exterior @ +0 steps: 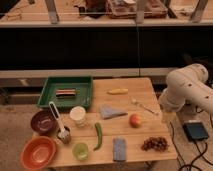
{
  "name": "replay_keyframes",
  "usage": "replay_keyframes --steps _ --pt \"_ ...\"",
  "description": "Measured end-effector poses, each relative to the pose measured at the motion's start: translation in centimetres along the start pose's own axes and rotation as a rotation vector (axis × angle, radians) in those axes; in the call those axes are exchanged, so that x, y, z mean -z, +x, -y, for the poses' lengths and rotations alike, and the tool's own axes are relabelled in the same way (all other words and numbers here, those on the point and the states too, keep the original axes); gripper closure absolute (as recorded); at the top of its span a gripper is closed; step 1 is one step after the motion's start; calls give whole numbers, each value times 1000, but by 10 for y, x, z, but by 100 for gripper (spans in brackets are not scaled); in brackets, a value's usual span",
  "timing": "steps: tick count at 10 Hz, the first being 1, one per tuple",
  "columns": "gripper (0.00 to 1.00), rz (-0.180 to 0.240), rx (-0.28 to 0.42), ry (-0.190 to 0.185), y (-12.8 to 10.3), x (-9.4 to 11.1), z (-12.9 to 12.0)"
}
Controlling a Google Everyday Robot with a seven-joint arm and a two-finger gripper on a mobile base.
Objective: Place banana in paper cup
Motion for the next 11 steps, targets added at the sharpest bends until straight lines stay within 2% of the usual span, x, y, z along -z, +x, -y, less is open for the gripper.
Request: replay_keyframes --steps 4,6,9,11 --pt "35 0 0 1 0 0 0" --pt "35 11 14 21 -2 4 6" --pt "35 43 72 83 -23 22 50" --pt "35 73 129 127 -55 30 99"
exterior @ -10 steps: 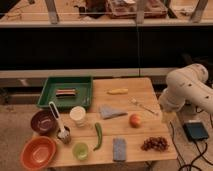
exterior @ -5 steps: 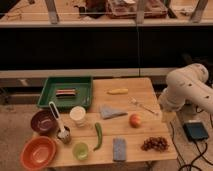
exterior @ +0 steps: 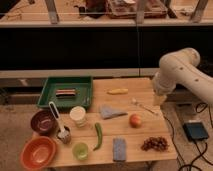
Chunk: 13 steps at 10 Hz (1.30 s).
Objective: Place banana in paper cup
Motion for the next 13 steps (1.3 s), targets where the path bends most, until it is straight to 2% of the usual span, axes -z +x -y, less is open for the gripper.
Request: replay_keyframes --steps 2,3,6,10,11,13 --pt "35 54 54 44 -40 -5 60" --pt "35 94 71 55 -61 -12 87" --pt "35 168 87 57 -97 -30 132" --pt "35 172 78 54 -96 -33 130" --pt "35 173 71 55 -99 -41 127" --pt "35 175 60 56 -105 -74 118"
